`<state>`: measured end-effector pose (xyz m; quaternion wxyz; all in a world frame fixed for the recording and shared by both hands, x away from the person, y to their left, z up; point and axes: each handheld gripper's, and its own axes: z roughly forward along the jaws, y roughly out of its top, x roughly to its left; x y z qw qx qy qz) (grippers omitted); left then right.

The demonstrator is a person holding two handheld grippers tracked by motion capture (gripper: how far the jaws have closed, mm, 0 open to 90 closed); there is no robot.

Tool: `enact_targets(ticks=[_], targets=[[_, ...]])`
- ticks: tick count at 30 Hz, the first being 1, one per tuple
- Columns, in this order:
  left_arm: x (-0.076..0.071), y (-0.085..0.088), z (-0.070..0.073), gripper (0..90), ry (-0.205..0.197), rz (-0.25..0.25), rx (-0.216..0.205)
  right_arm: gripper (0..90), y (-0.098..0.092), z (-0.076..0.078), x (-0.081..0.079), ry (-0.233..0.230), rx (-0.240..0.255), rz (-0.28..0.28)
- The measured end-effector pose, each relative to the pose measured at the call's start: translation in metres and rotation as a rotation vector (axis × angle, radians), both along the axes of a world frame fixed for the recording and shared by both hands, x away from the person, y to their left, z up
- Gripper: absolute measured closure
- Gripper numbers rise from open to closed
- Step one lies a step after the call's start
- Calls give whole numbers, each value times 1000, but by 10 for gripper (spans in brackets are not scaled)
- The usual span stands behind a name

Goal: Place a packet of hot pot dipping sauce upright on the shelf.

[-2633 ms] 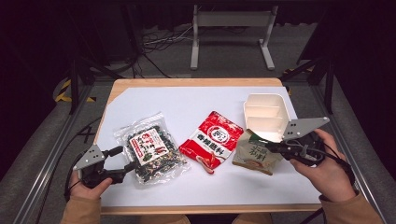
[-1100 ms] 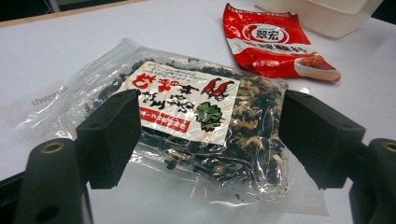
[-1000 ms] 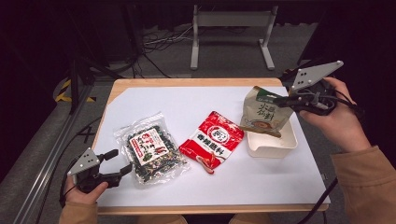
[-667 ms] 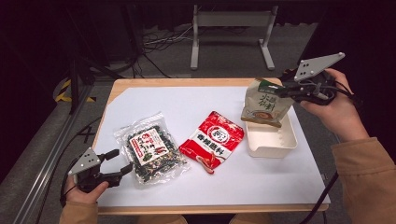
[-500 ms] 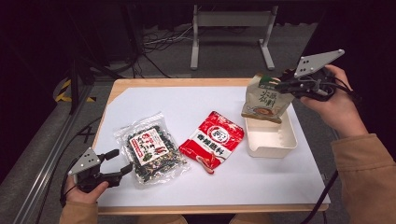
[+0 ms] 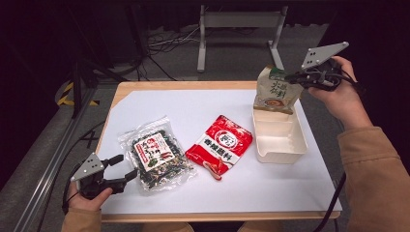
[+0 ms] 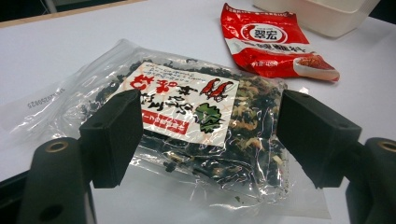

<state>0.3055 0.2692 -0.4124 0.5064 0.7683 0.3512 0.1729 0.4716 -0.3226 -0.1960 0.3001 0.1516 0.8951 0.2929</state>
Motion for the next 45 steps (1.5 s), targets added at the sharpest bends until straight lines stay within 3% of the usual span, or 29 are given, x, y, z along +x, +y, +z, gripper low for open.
enact_targets(ticks=[10,13,24,40,45], targets=[[1,0,0,242,4,-10,-7,899,-6,-4,19,-1,14,0],[1,0,0,240,5,-8,-3,899,-10,-7,25,-1,12,-27],[1,0,-1,237,9,-8,-9,899,-15,-16,40,0,10,-42],[1,0,-1,236,6,-9,-6,900,-23,-42,55,-13,2,-40],[1,0,-1,236,9,-8,-4,899,-22,-51,59,3,-1,-45]])
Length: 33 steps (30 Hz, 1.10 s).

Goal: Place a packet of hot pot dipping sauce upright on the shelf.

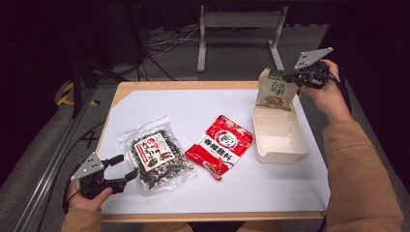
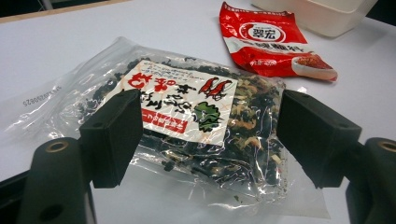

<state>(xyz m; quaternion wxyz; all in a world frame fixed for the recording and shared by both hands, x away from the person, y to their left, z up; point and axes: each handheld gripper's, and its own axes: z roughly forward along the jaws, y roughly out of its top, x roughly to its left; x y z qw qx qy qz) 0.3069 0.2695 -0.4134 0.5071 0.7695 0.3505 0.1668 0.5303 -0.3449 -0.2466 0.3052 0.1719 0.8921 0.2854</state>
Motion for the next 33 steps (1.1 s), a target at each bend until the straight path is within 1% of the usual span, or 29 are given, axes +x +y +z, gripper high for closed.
enact_targets(ticks=[2,4,7,10,17,18,22,26,27,33], targets=[[0,0,0,236,-2,0,2,899,0,-3,1,5,2,1],[0,0,0,236,1,-1,0,899,-1,-5,1,8,15,-1],[0,0,0,236,-2,1,0,899,-1,-9,2,20,15,-1],[0,0,0,236,0,2,-2,899,-2,-13,2,25,25,0],[0,0,0,236,-1,-1,1,899,-2,-21,4,41,31,4],[0,0,0,236,0,-1,2,899,-1,-23,4,50,29,0],[0,0,0,236,2,-2,-1,898,0,-29,5,62,28,-1],[0,0,0,235,-3,0,-1,898,0,-32,6,73,29,-10],[0,0,0,236,-2,0,-1,898,-1,-34,7,84,21,-9],[0,0,0,236,-3,-2,0,897,-1,-39,8,103,17,-21]])
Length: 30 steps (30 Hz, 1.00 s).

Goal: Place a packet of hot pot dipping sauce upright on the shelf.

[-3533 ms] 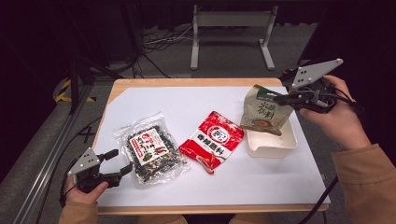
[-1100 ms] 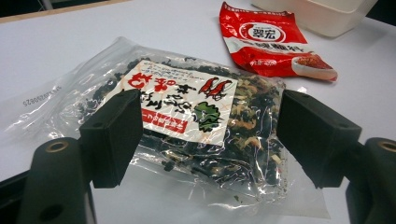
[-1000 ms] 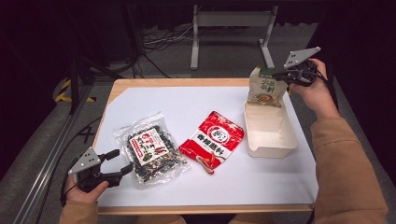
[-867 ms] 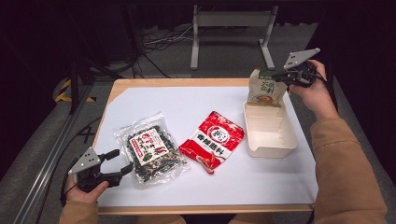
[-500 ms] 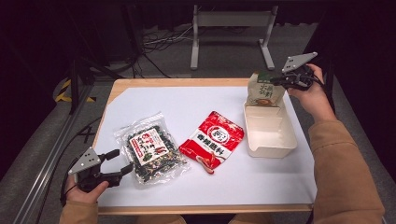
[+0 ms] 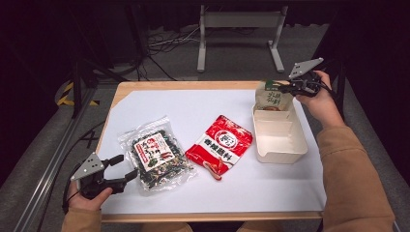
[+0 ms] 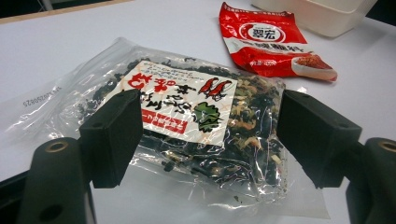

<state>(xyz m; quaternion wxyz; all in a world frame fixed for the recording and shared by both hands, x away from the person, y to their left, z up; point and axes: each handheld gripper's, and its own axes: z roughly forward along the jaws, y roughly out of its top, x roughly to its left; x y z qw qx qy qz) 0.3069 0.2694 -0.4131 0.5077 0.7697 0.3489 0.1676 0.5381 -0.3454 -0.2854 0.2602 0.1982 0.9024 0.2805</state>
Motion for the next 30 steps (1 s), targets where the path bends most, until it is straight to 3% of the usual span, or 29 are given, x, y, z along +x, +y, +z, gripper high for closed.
enact_targets(ticks=[13,15,25,30], targets=[[0,-1,0,236,1,-2,-2,847,-2,-4,0,30,23,-47],[0,-1,0,236,3,-1,1,801,-2,-4,-1,36,35,-58],[1,-1,0,235,2,-2,1,543,-11,3,-8,-39,101,-144],[2,-2,0,234,2,-3,1,473,-13,10,-15,-59,140,-168]])
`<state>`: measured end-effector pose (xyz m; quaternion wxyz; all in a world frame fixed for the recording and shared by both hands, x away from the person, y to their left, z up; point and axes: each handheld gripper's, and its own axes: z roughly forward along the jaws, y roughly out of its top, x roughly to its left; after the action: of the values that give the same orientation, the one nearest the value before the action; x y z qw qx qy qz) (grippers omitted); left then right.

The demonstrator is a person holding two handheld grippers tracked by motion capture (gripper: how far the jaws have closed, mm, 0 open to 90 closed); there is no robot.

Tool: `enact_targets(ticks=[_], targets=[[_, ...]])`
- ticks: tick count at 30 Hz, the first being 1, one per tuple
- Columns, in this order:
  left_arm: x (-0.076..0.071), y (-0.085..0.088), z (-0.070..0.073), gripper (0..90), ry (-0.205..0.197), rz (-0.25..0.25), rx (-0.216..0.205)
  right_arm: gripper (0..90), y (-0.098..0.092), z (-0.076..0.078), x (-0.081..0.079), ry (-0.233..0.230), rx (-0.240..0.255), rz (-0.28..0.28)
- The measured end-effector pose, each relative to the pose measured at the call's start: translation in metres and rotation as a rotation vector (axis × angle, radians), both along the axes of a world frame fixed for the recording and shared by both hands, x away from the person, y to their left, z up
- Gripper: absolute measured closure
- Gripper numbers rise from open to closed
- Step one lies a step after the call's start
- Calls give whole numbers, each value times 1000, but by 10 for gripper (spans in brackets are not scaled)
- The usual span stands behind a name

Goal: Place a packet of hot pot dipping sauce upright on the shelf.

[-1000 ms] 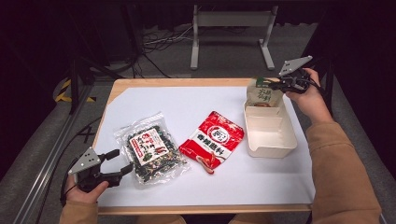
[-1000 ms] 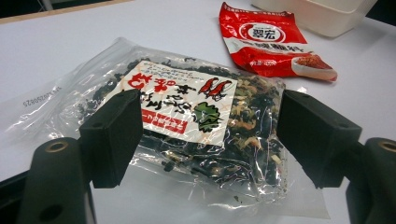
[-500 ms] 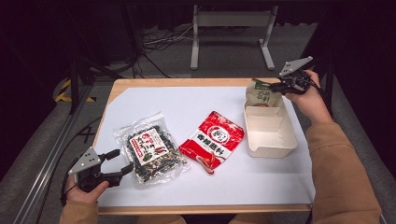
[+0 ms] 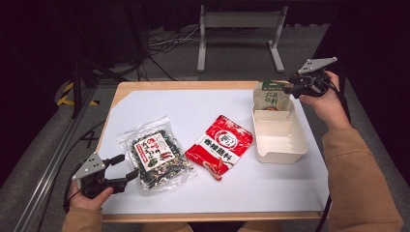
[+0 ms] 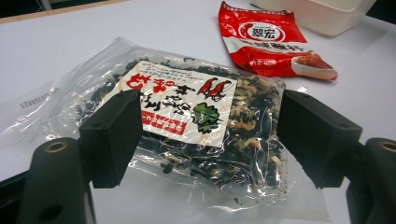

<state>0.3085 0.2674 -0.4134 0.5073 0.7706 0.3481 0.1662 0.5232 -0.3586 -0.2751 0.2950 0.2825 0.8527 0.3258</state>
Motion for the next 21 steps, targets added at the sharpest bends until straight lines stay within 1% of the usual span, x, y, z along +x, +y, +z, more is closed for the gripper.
enact_targets(ticks=[2,3,4,6,10,13,17,19,20,21], targets=[[0,0,0,234,4,0,-5,442,0,4,-4,-7,28,-16],[0,0,0,234,4,0,-5,442,0,4,-4,-7,28,-16],[0,-1,0,234,4,0,-2,428,0,9,-9,-16,64,-27],[1,-1,0,234,1,-2,3,414,1,14,-14,-27,83,-34],[2,-2,0,234,1,-4,-1,414,2,21,-21,-22,101,-44],[3,-2,0,234,-2,-10,-2,427,6,26,-29,-11,147,-44],[5,-4,0,234,2,-12,-3,436,13,31,-42,30,215,-51],[6,-5,0,234,1,-14,-8,441,18,33,-49,50,252,-46],[7,-5,0,234,-3,-18,-3,441,19,34,-52,59,268,-49],[7,-5,0,234,-3,-18,-3,441,21,34,-55,60,280,-37]])
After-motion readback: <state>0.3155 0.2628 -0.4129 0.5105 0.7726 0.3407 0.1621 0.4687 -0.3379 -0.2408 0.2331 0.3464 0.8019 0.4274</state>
